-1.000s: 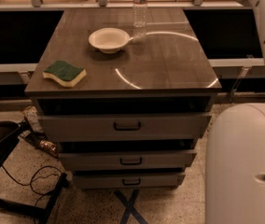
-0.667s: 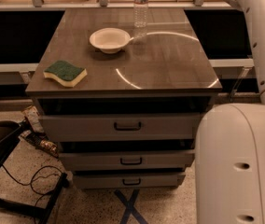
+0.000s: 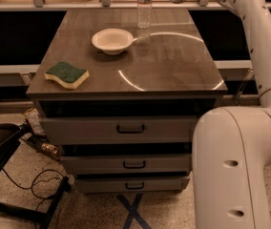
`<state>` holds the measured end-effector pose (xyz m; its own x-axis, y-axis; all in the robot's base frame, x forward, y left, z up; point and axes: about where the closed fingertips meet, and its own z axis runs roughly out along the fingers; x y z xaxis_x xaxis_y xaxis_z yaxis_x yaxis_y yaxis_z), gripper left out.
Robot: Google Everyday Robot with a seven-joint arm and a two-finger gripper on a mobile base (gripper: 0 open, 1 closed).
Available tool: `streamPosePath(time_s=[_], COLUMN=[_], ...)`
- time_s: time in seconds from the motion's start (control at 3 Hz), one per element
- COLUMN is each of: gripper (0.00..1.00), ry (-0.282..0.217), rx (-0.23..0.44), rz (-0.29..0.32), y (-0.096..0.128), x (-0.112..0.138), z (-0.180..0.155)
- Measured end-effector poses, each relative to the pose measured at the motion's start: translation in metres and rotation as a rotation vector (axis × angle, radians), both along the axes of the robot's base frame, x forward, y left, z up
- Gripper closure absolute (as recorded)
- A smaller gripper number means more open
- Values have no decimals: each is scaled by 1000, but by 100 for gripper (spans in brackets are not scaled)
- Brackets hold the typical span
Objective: Move 7up can near water bottle
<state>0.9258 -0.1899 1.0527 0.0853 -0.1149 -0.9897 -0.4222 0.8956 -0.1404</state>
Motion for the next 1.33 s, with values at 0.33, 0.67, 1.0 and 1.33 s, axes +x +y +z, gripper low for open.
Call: streamPosePath(time_s=[0.33, 0.67, 1.0, 1.33], gripper=[100, 100, 100, 100], ry=[39, 54, 69, 76], rx=[27, 49, 63, 71], rz=[-15, -24, -31, -39], y=[-3, -5, -7, -6], x=[7, 10, 12, 14], z=[-19, -29, -39, -52])
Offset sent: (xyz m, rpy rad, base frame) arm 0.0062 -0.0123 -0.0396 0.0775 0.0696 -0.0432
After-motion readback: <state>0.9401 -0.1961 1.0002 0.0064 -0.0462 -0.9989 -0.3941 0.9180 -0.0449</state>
